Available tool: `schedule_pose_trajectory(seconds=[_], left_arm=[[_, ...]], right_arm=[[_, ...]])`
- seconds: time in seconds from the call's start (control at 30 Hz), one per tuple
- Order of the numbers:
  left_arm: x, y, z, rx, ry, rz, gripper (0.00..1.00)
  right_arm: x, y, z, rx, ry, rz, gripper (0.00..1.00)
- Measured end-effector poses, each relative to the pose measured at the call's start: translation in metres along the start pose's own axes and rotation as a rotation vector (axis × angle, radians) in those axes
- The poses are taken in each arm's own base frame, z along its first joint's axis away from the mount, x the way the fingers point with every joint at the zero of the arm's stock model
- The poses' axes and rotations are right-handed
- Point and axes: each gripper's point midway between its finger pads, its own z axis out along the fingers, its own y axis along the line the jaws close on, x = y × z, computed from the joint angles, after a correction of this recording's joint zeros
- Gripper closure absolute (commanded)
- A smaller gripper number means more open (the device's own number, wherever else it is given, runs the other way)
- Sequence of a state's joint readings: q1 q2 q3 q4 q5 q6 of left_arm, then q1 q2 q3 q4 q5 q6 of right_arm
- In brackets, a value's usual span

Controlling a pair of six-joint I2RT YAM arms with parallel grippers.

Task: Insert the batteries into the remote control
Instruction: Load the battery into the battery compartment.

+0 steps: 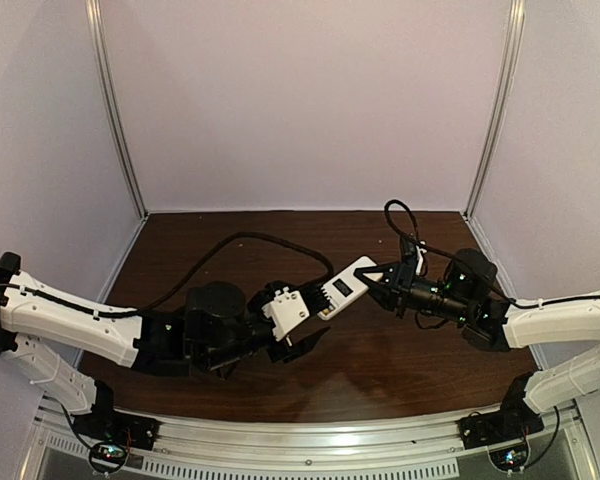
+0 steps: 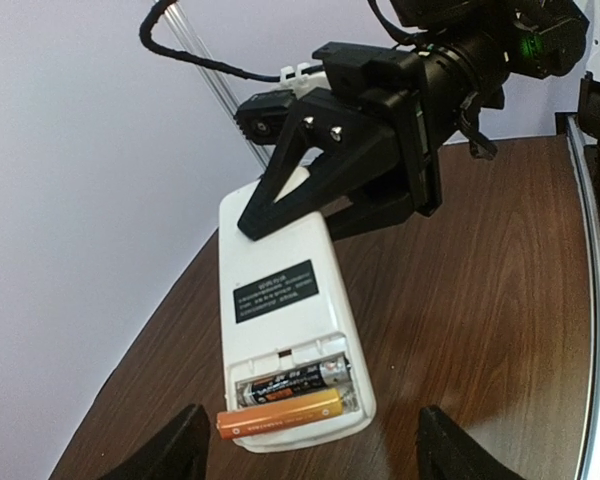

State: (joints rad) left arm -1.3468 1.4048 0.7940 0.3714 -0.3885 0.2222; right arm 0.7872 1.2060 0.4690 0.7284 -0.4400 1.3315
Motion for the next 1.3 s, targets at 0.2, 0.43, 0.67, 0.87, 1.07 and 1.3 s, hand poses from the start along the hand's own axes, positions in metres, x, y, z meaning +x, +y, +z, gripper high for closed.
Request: schedule_pose_trajectory(seconds=[0.2,0.43,0.67,0.87,1.07,1.3], left_arm=[[0.003,0.000,0.000,0.001,0.013,0.005,0.29],[0.010,0.000,0.003,-0.006,0.041,0.014,0.29],[0.008,0.002,0.004,-0.010,0.041,0.017,0.37],[0.007,0.003,0.009,-0.015,0.051,0.032,0.45],[0.012,0.001,0.014,-0.014,0.086,0.052,0.50],[0.017,0.002,0.017,-0.027,0.120,0.075,0.54]], right_arm=[[0.000,0.001,0.000,-0.002,0.000,0.007,1.00],[0.000,0.001,0.000,-0.006,0.000,0.009,1.00],[0.001,0.002,0.000,-0.009,0.003,0.009,1.00],[0.001,0.002,0.000,-0.009,0.004,0.015,1.00],[0.000,-0.001,0.000,0.000,-0.009,0.018,1.00],[-0.004,-0.005,0.000,0.015,-0.027,0.021,1.00]])
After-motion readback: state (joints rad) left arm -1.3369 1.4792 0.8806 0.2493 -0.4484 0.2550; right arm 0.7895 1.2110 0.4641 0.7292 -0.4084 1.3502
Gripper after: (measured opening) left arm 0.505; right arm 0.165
